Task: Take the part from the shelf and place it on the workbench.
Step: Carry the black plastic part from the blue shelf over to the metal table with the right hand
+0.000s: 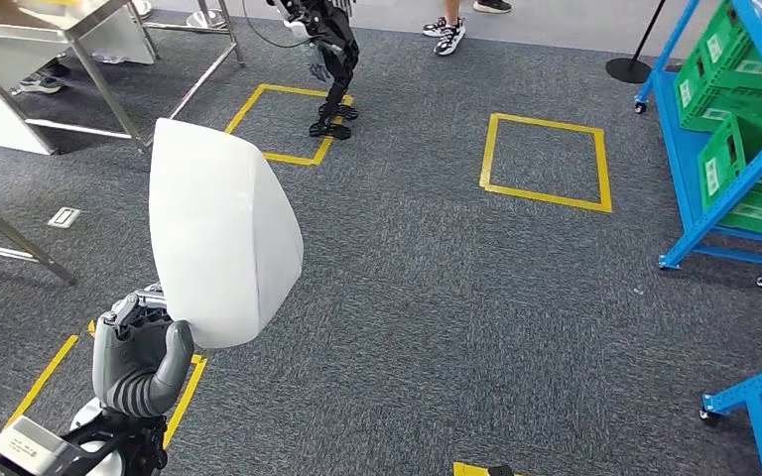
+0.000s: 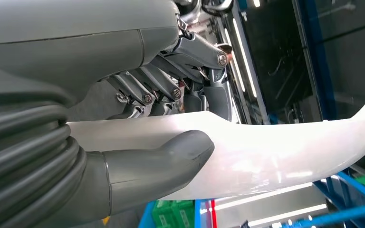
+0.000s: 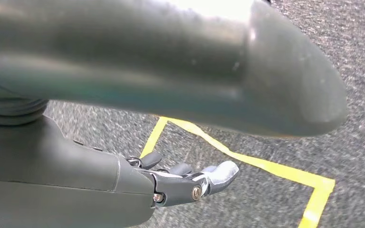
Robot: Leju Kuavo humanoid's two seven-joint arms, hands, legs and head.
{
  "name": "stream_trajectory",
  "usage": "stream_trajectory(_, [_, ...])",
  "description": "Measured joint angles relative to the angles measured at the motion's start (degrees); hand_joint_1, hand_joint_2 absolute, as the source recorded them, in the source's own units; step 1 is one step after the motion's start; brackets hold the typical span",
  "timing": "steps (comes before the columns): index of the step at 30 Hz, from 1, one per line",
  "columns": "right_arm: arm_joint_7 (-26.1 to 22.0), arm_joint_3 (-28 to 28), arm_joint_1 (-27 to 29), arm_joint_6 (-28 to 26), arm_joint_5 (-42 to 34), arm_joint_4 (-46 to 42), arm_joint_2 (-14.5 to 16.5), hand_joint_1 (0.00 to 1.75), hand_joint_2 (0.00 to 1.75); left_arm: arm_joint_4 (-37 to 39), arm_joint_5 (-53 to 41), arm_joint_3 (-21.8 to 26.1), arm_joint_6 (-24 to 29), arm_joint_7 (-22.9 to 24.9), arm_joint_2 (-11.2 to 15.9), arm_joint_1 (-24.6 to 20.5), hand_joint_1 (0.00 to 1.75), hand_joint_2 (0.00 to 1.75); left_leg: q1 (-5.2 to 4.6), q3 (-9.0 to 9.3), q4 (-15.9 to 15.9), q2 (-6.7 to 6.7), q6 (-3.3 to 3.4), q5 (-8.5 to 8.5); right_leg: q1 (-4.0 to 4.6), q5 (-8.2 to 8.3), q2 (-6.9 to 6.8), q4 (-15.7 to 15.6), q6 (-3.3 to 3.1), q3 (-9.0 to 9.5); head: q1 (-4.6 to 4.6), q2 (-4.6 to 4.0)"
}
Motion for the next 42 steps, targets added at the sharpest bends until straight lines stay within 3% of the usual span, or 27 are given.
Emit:
stream_trajectory(2, [-0.1,0.0,0.0,0.0,0.1,0.0,0.0,0.0,0.0,-0.2,-0.3,0.0,0.1,0.0,0.0,0.0,1.75,1.75,-0.56,3.54,-6.6,2.43,0.77,1.93,0.18,-0.25,-1.29,0.0,0.41,0.35,0.03,0.0])
stream_trajectory(3, [-0.1,0.0,-0.1,0.0,0.1,0.0,0.1,0.0,0.0,-0.3,-0.3,0.0,0.1,0.0,0.0,0.1,1.75,1.75,-0.82,4.19,-8.1,3.06,1.18,2.08,0.23,-0.36,-1.85,0.0,0.7,0.5,0.06,0.0])
stream_trajectory(5, [-0.2,0.0,-0.2,0.0,0.1,0.0,0.1,0.0,0.0,-0.5,-0.4,0.0,0.2,0.0,0.1,0.2,1.75,1.75,-1.04,4.07,-8.5,2.01,1.93,2.12,0.21,-0.49,-3.07,-0.2,1.38,0.88,0.1,0.0])
stream_trajectory(6, [-0.2,0.0,-0.4,0.0,0.1,0.0,0.2,0.0,0.0,-0.6,-0.4,0.0,0.2,0.0,0.1,0.4,1.75,1.75,-0.94,4.25,-8.8,1.26,2.23,2.34,0.09,-0.64,-2.98,-0.1,1.76,1.11,0.11,0.0])
stream_trajectory(8, [-0.3,0.1,-0.5,0.0,0.1,0.0,0.2,0.0,0.0,-0.9,-0.4,0.1,0.3,0.0,0.0,0.6,1.75,1.75,-0.54,4.71,-9.4,-0.21,2.93,2.91,-0.1,-2.29,-0.09,2.1,2.38,0.42,0.32,0.0])
stream_trajectory(10, [-0.3,0.1,-0.4,0.0,0.1,0.0,0.2,0.0,0.0,-1.0,-0.5,0.1,0.3,0.0,-0.1,0.6,1.75,1.75,-0.3,4.83,-9.6,-1.6,3.35,3.25,-0.34,-5.69,3.68,8.7,2.68,-2.81,0.6,0.0])
stream_trajectory(12, [-0.2,0.1,-0.2,0.0,0.1,0.0,0.2,0.0,0.0,-1.0,-0.5,0.1,0.4,0.0,-0.1,0.8,1.75,1.75,-0.31,4.72,-9.5,-3.28,3.44,3.28,-0.42,-7.6,4.65,15.0,2.85,-6.31,0.69,0.0])
stream_trajectory(13, [-0.2,0.1,-0.1,0.0,0.1,0.0,0.2,0.0,0.0,-1.0,-0.5,0.1,0.4,0.0,-0.1,0.9,1.75,1.75,-0.3,4.69,-9.4,-4.2,3.41,3.26,-0.46,-6.95,4.74,15.5,2.88,-6.93,0.69,0.0])
stream_trajectory(15, [-0.2,0.1,0.0,0.0,0.1,0.0,0.2,0.0,0.0,-0.9,-0.5,0.1,0.4,0.0,-0.1,0.9,1.75,1.75,-0.18,4.67,-9.0,-6.0,3.2,3.13,-0.65,-2.88,5.43,10.2,2.86,-5.03,0.7,0.0])
stream_trajectory(17, [-0.2,0.1,0.0,0.0,0.1,0.0,0.2,0.0,0.0,-0.9,-0.5,0.1,0.4,0.0,-0.1,0.9,1.75,1.75,-0.07,4.48,-8.5,-7.48,2.69,2.88,-0.85,0.34,7.95,2.8,2.86,-1.86,0.75,0.0])
stream_trajectory(19, [-0.3,0.2,-0.1,0.0,0.1,0.0,0.2,0.0,0.0,-0.9,-0.5,0.1,0.4,0.0,-0.1,1.0,1.75,1.75,0.0,4.04,-8.3,-8.63,1.9,2.83,-0.75,0.86,9.3,0.0,2.65,-0.74,0.82,0.0])
stream_trajectory(21, [-0.4,0.3,-0.3,0.0,0.3,0.0,0.2,0.0,0.0,-1.0,-0.5,0.2,0.5,0.0,0.0,1.1,1.75,1.75,0.15,3.63,-8.5,-9.54,1.07,2.99,-0.59,1.08,8.02,-0.2,1.96,-0.67,0.86,0.0])
stream_trajectory(23, [-0.6,0.4,-0.3,0.0,0.5,0.0,0.2,0.0,0.0,-1.0,-0.6,0.2,0.6,-0.1,0.1,1.1,1.75,1.75,0.07,2.83,-7.0,-7.41,0.54,1.96,-0.65,1.3,6.52,-0.7,1.11,-0.45,0.64,0.0])
stream_trajectory(25, [-0.7,0.5,-0.1,0.0,0.6,0.0,0.2,0.0,0.0,-1.0,-0.6,0.1,0.7,0.0,0.2,1.1,1.75,1.75,-0.02,0.2,-1.4,-3.55,0.18,-1.39,-0.63,1.33,4.88,-0.9,0.58,-0.38,0.27,0.0])
stream_trajectory(27, [-0.7,0.5,0.1,0.1,0.6,0.0,0.2,0.0,0.0,-1.0,-0.8,0.1,0.7,0.2,0.2,1.2,1.75,1.75,0.18,-3.09,5.4,-1.91,-0.17,-4.47,-0.54,1.23,3.03,-0.9,0.43,-0.43,0.14,0.0])
stream_trajectory(28, [-0.7,0.5,0.1,0.2,0.6,0.0,0.2,0.0,0.0,-0.9,-0.8,0.1,0.8,0.4,0.2,1.3,1.75,1.75,0.29,-3.72,6.9,-1.63,-0.31,-4.64,-0.53,1.17,2.09,-0.9,0.44,-0.45,0.13,0.0])
stream_trajectory(29, [-0.7,0.6,0.1,0.3,0.7,0.0,0.2,0.0,0.0,-0.9,-0.9,0.1,0.8,0.5,0.2,1.3,1.75,1.75,0.41,-3.22,6.1,-1.37,-0.42,-3.74,-0.55,1.11,1.23,-0.9,0.51,-0.42,0.13,0.0])
stream_trajectory(31, [-0.6,0.7,0.1,0.4,0.8,0.0,0.2,0.0,0.0,-0.9,-1.0,0.1,0.8,0.7,0.2,1.4,1.75,1.75,0.55,0.73,-1.0,0.41,-0.47,-0.27,-0.58,0.87,-0.34,-0.8,0.88,-0.18,0.12,0.0])
stream_trajectory(33, [-0.5,0.8,0.0,0.5,1.0,0.0,0.2,0.0,0.0,-0.9,-1.1,0.1,0.8,0.8,0.2,1.4,1.75,1.75,0.41,4.09,-7.2,2.5,0.05,1.82,-0.42,0.54,-1.51,-0.6,1.56,0.15,0.19,0.0])
stream_trajectory(34, [-0.4,0.8,0.0,0.6,1.1,0.0,0.2,0.0,0.0,-0.9,-1.2,0.1,0.8,0.9,0.2,1.4,1.75,1.75,0.28,4.63,-8.3,2.9,0.47,2.01,-0.32,0.46,-2.0,-0.5,1.96,0.3,0.23,0.0])
stream_trajectory(36, [-0.3,0.9,-0.1,0.6,1.2,0.0,0.2,0.0,0.0,-1.0,-1.2,0.2,0.7,0.9,0.2,1.4,1.75,1.75,0.09,4.51,-8.3,1.59,1.36,2.13,-0.4,0.37,-3.07,-0.7,2.75,0.65,0.3,0.0])
stream_trajectory(37, [-0.2,0.9,-0.2,0.6,1.3,0.0,0.2,0.0,0.0,-1.1,-1.2,0.2,0.7,0.9,0.1,1.5,1.75,1.75,0.14,4.56,-8.4,0.91,1.74,2.23,-0.54,0.1,-2.8,-0.5,3.16,0.82,0.36,0.0])
stream_trajectory(39, [-0.2,1.0,-0.2,0.6,1.5,0.0,0.3,0.0,0.0,-1.4,-1.2,0.2,0.5,0.9,0.0,1.5,1.75,1.75,0.4,4.78,-8.8,-0.46,2.48,2.58,-0.82,-1.92,0.05,2.4,3.74,-0.13,0.6,0.0])
stream_trajectory(41, [-0.2,1.0,-0.1,0.6,1.7,0.0,0.3,0.0,0.0,-1.4,-1.2,0.3,0.4,1.0,-0.1,1.3,1.75,1.75,0.47,4.54,-8.8,-1.86,2.93,2.81,-0.89,-5.39,3.5,9.4,3.89,-3.51,0.88,0.0])
stream_trajectory(42, [-0.1,1.0,0.0,0.6,1.7,0.0,0.3,0.0,0.0,-1.3,-1.2,0.3,0.3,1.1,-0.1,1.3,1.75,1.75,0.42,4.41,-8.8,-2.7,3.03,2.85,-0.83,-6.63,4.18,12.9,3.88,-5.42,0.96,0.0])
